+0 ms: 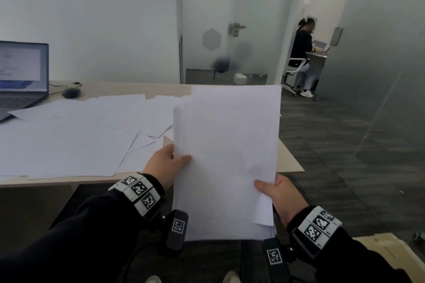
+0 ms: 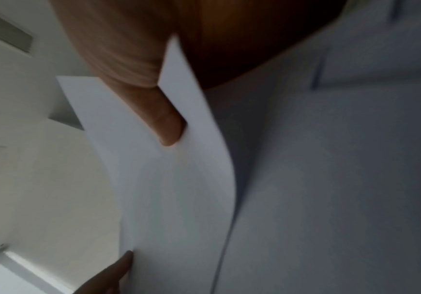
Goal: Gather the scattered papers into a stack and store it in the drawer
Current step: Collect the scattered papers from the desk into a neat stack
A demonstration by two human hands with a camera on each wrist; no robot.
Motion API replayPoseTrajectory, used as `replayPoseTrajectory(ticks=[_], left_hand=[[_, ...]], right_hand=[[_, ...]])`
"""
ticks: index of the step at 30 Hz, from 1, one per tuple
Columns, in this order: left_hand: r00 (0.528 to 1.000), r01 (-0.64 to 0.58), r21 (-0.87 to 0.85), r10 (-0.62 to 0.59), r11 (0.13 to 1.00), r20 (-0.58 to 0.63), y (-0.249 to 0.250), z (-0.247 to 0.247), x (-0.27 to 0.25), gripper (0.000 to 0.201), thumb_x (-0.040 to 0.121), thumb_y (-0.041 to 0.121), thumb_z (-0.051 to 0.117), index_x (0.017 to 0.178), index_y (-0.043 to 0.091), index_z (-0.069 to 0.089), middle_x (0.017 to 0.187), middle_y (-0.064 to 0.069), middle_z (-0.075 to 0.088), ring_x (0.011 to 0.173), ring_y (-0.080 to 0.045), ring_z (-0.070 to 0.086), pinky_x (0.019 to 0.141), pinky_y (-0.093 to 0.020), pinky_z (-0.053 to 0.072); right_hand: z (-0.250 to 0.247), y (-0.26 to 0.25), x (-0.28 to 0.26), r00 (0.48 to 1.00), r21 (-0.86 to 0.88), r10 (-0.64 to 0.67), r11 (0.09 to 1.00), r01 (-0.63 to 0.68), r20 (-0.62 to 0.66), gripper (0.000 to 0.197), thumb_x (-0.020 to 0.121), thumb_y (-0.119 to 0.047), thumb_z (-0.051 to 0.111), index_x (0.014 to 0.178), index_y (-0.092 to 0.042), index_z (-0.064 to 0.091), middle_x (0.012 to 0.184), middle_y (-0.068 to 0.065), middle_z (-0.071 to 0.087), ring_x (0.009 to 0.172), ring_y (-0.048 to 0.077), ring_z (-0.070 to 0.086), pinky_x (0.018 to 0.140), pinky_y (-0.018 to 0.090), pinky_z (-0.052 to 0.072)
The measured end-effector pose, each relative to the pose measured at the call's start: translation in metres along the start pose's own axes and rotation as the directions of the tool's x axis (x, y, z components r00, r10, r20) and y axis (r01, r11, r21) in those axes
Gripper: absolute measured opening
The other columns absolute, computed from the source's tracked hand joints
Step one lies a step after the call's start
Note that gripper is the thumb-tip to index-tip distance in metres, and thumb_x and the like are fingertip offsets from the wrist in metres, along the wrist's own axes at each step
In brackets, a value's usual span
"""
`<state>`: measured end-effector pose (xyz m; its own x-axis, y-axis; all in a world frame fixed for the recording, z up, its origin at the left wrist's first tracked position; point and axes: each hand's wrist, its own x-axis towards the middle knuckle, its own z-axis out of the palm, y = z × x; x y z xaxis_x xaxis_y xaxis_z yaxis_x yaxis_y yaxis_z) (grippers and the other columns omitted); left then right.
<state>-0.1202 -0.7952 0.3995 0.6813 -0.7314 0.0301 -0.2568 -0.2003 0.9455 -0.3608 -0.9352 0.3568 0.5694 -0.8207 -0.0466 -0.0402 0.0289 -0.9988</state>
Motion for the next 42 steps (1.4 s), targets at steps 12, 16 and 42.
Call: replayPoseTrajectory(ticks=[12, 16, 42], left_hand=[[0.942, -0.334, -0.202, 0.32, 0.92, -0.101, 0.093, 0.0, 0.047, 0.044, 0.07, 0.008, 0.05, 0.1, 0.036, 0.067, 0.103, 0.005, 0.074, 0.101, -0.02, 0.068, 0.093, -0.051, 0.052], [0.96, -0.28, -0.195, 0.272, 0.94, -0.069, 0.076, 0.009, 0.052, 0.037, 0.07, 0.017, 0.059, 0.104, 0.032, 0.063, 0.105, 0.004, 0.073, 0.1, -0.019, 0.069, 0.094, -0.05, 0.052], [0.925, -0.376, 0.821, 0.23, 0.429, 0.304, -0.028, 0.028, 0.034, 0.073, 0.073, 0.075, 0.054, 0.138, 0.045, 0.041, 0.137, 0.024, 0.042, 0.128, -0.012, 0.035, 0.106, -0.039, 0.023]], right_hand=[[0.002, -0.09, 0.077, 0.945, -0.004, -0.31, 0.95, 0.312, -0.105, 0.023, 0.089, 0.001, 0.065, 0.094, -0.021, 0.072, 0.09, -0.003, 0.078, 0.083, 0.017, 0.073, 0.081, 0.036, 0.057], [0.01, -0.074, 0.085, 0.965, -0.026, -0.246, 0.969, 0.245, -0.094, 0.019, 0.084, -0.001, 0.07, 0.092, -0.019, 0.073, 0.093, 0.003, 0.078, 0.09, 0.026, 0.073, 0.095, 0.048, 0.055], [-0.051, 0.012, 0.037, 0.875, 0.129, 0.093, 0.991, -0.035, -0.475, 0.021, 0.089, 0.003, 0.053, 0.101, -0.01, 0.066, 0.095, 0.01, 0.073, 0.085, 0.032, 0.069, 0.07, 0.034, 0.053]])
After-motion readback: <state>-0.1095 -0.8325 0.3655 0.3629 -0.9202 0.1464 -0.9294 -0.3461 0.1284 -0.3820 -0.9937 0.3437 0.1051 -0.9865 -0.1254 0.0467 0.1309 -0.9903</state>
